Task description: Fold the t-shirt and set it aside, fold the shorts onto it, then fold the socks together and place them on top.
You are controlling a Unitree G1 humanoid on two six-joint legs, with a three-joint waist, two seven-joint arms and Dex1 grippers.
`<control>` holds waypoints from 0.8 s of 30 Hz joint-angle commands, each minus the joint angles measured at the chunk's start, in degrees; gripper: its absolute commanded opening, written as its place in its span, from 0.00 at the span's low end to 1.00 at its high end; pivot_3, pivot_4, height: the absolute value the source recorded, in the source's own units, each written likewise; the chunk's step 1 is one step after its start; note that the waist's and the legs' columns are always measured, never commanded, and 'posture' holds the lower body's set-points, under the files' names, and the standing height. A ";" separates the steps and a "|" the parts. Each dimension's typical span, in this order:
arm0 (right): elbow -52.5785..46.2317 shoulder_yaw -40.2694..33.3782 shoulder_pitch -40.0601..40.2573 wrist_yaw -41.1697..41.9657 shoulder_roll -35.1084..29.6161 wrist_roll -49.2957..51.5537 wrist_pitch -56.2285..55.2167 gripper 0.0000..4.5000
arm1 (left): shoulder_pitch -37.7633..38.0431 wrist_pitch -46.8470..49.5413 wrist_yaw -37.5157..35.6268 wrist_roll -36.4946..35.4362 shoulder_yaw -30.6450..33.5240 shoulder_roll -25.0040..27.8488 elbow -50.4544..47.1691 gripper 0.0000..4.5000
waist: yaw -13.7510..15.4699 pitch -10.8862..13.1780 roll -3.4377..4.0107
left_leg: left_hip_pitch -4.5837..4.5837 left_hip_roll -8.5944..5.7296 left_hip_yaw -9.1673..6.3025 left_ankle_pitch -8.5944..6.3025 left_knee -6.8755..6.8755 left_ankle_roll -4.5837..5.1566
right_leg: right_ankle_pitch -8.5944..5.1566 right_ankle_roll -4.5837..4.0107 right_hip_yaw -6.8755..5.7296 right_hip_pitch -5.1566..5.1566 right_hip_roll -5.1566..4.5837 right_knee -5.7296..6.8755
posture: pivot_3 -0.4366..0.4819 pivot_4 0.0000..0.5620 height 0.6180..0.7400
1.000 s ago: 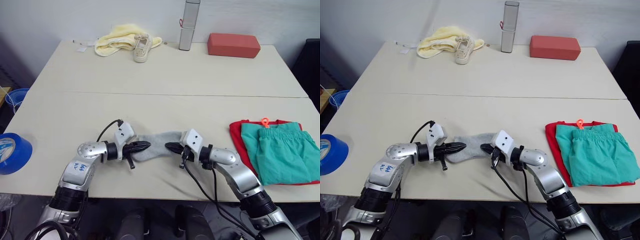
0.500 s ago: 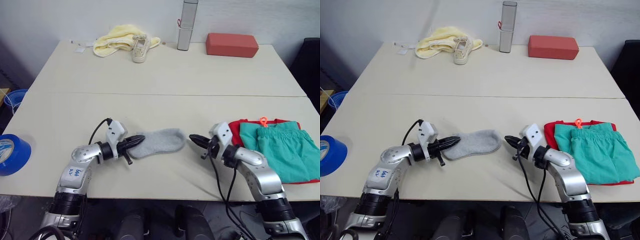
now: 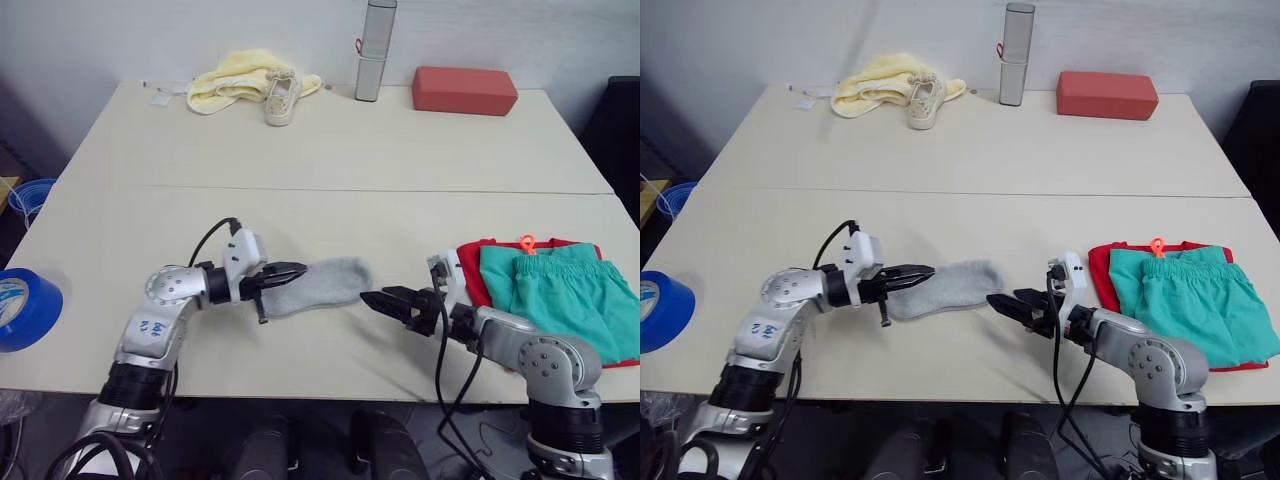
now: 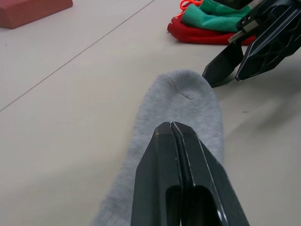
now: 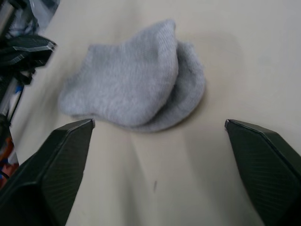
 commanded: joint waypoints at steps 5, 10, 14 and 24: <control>3.21 -5.56 -4.56 -13.30 8.20 6.02 7.08 0.99 | -3.35 -0.22 1.63 4.19 -2.37 -0.44 4.82 0.00 | -0.14 0.00 0.00 | -0.02 0.02 0.07 0.04 -0.03 0.04 | 0.00 0.00 0.02 -0.03 0.06 0.13 | 0.48 0.27 1.00; 4.34 -4.42 -6.75 -16.31 10.39 6.56 9.39 0.99 | -2.94 1.78 1.39 4.75 -2.67 0.30 5.74 0.00 | -0.27 0.00 0.00 | -0.02 0.02 0.07 0.04 -0.03 0.05 | 0.00 0.00 0.02 -0.03 0.06 0.12 | 0.48 0.27 1.00; 5.63 -4.10 -8.12 -17.83 12.42 7.37 11.22 0.99 | -2.53 2.89 1.23 4.86 -3.16 -0.05 6.34 0.00 | -0.54 -0.01 0.01 | -0.02 0.02 0.07 0.04 -0.04 0.05 | 0.00 0.00 0.02 -0.03 0.06 0.14 | 0.48 0.27 1.00; 10.24 -8.99 -10.34 -22.57 17.33 11.29 12.65 0.91 | -2.90 1.61 0.76 4.66 -3.46 -2.59 8.22 0.00 | -1.43 -0.04 0.01 | -0.01 0.02 0.06 0.05 -0.08 0.05 | 0.00 0.00 0.01 -0.02 0.07 0.13 | 0.48 0.27 1.00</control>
